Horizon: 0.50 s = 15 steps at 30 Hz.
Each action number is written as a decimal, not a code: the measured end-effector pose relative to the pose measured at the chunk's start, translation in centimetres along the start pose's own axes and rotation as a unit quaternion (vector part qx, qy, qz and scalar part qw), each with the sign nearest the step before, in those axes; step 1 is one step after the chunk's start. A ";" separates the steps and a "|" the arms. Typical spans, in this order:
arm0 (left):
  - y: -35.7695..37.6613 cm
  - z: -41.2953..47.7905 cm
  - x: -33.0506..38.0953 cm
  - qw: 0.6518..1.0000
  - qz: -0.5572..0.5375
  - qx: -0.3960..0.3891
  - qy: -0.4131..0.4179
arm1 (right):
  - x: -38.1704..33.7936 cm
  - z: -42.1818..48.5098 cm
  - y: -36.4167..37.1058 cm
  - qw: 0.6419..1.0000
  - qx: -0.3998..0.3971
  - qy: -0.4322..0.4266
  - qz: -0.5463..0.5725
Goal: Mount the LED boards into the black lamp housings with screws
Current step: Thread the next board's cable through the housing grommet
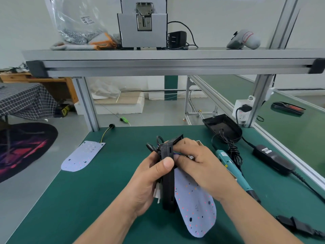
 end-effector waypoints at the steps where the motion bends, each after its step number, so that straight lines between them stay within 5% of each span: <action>1: 0.1 0.0 -0.1 1.000 0.003 -0.003 -0.003 | 0.2 -0.1 0.2 1.000 -0.007 0.008 0.011; 6: -0.6 0.1 -1.5 0.999 0.015 0.029 -0.021 | 0.5 0.1 1.4 0.999 -0.038 0.003 0.005; 10: -1.8 0.0 -2.4 0.993 -0.079 0.072 -0.058 | 2.3 -0.2 -0.3 0.998 0.060 0.023 0.026; 12: -2.3 0.0 -2.4 0.986 -0.140 0.066 -0.069 | 3.3 -0.6 -1.4 0.995 0.087 0.040 -0.042; 15: -2.7 -0.3 -2.6 0.981 -0.162 0.064 -0.083 | 5.3 -1.4 -2.3 0.977 0.018 0.107 -0.182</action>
Point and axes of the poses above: each hand's wrist, its own z-axis towards the middle knuckle, its own y-axis out of the palm, x = y × z, the point moved 7 cm from there along z, towards the middle knuckle, and after that the axes turned 4 degrees about -y, right-handed, at the moved point
